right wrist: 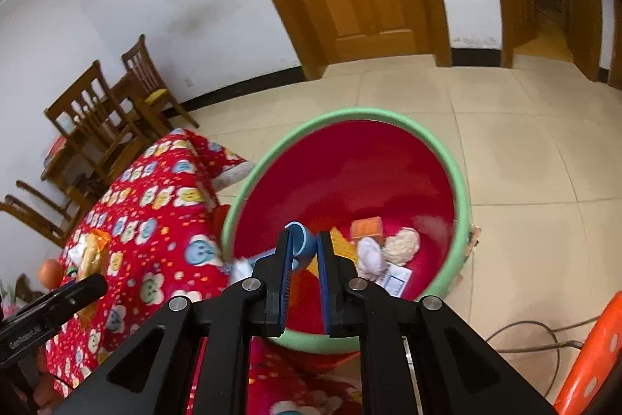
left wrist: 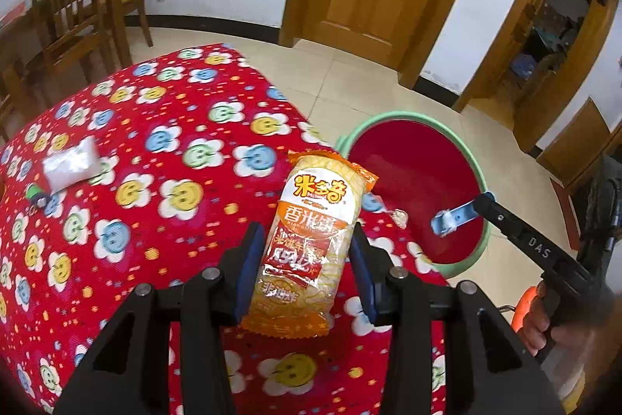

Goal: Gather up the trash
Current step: 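Carry the snack packet and blue clip over the red bin, then open both grippers to drop the clip and snack packet into the bin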

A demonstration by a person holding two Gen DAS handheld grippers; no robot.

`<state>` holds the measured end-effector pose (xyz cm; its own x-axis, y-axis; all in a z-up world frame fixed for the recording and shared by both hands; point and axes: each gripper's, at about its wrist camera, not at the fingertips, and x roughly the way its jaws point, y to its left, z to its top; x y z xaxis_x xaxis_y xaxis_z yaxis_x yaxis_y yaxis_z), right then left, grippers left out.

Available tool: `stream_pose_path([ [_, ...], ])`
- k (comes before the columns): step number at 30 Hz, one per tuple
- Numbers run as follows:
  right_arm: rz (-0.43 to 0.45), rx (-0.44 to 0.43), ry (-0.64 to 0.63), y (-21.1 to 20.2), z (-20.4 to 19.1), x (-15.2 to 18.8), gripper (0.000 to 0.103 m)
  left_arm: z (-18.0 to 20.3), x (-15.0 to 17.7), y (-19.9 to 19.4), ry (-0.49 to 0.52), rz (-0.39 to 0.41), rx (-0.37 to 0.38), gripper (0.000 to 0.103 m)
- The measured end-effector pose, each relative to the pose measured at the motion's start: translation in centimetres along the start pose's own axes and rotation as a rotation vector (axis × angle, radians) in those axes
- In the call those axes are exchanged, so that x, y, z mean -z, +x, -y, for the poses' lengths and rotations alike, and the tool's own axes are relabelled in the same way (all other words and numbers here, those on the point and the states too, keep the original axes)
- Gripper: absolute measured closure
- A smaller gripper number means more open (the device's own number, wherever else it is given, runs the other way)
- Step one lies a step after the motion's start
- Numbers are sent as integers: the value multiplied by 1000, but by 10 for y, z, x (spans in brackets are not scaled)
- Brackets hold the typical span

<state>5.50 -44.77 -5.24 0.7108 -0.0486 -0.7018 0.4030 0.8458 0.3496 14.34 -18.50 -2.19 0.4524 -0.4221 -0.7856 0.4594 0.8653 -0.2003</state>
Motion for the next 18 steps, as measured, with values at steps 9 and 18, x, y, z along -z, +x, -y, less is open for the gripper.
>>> stream_pose_path([
  [9,0,7,57,-2,29,-4,82,31,-6,15,50,-17,26,59],
  [18,19,12,86,-9,46,-6,78,60,-11,38,91,-47,72,59],
])
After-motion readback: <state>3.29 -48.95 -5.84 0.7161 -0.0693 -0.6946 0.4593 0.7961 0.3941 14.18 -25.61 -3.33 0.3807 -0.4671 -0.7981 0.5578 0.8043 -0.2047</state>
